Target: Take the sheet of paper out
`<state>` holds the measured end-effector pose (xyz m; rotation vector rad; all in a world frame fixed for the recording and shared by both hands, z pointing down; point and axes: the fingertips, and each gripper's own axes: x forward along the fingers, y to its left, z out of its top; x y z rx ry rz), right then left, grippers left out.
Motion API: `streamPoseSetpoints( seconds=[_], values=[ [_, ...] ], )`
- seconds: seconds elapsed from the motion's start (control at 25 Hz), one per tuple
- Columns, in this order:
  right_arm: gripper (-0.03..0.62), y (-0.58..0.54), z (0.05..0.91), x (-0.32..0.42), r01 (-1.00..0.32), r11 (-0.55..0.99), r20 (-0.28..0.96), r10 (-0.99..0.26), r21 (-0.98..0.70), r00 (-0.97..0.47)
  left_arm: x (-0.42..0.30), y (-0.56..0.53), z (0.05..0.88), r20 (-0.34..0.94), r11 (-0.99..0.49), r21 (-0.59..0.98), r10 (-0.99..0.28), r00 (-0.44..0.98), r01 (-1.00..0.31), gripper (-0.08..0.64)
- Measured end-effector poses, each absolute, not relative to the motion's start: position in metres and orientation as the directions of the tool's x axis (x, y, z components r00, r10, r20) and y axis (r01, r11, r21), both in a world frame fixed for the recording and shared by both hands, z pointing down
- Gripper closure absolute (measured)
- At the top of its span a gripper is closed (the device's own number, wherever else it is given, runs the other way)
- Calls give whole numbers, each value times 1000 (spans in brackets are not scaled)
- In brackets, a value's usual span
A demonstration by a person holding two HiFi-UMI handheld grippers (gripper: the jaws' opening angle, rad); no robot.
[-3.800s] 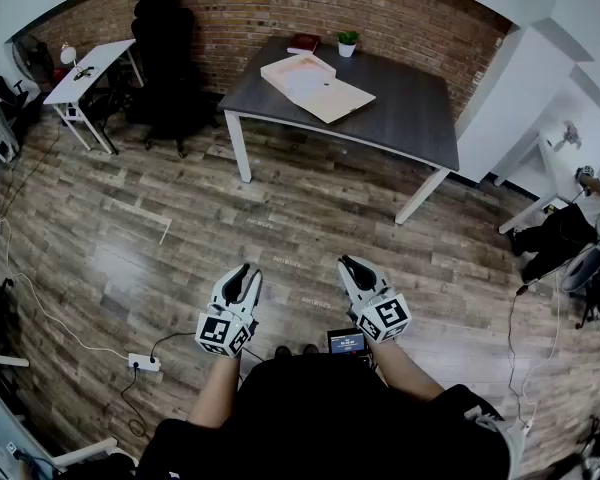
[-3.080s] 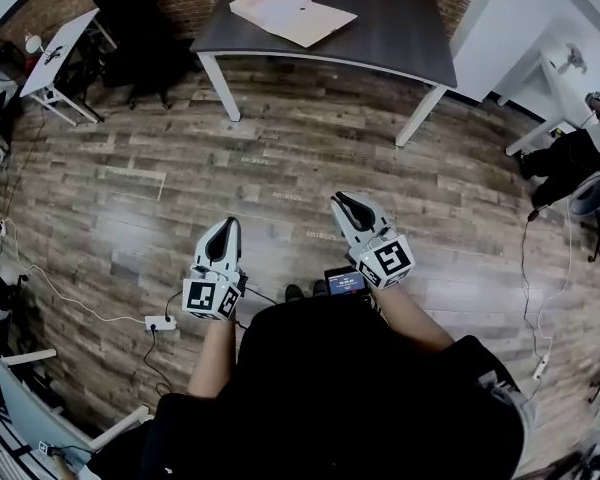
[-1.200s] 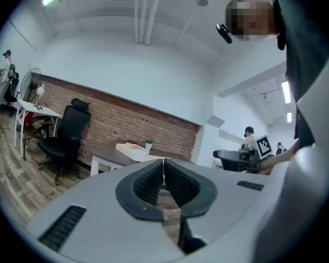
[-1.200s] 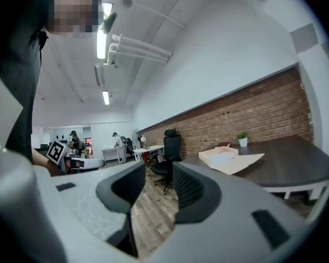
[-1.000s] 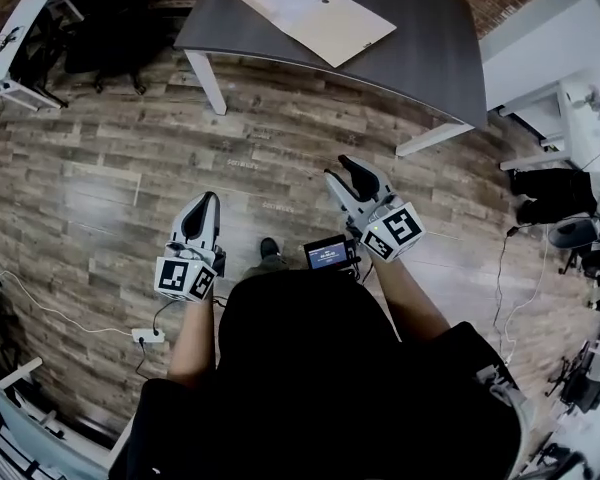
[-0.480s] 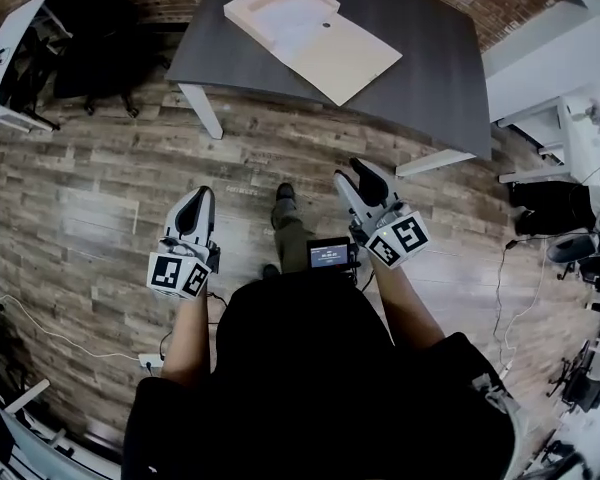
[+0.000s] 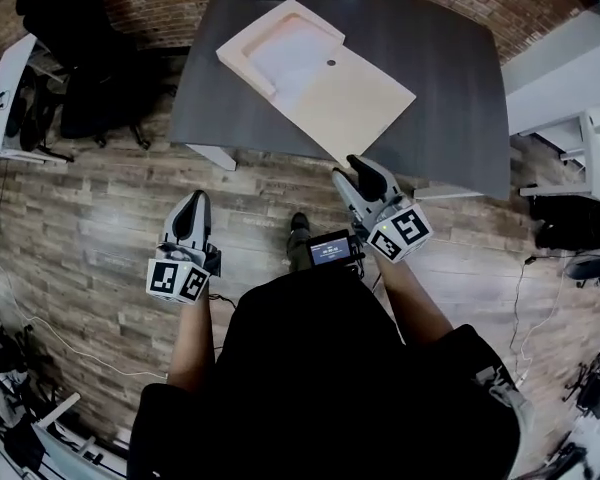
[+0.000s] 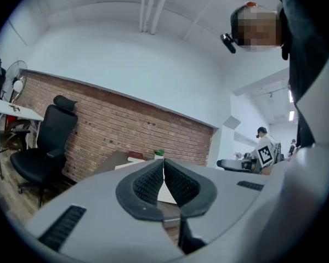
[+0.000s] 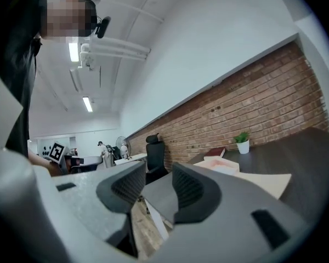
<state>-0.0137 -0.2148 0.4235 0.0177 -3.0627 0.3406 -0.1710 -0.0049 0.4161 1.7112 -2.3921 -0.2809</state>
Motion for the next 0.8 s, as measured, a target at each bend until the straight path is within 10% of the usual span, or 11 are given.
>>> streamPoseSetpoints(
  seconds=[0.8],
  values=[
    [437,-338,469,-128,-114,933,139,-70,-341,-988,-314,-165,407,25,206,230,-978,-206,-951,560]
  ],
)
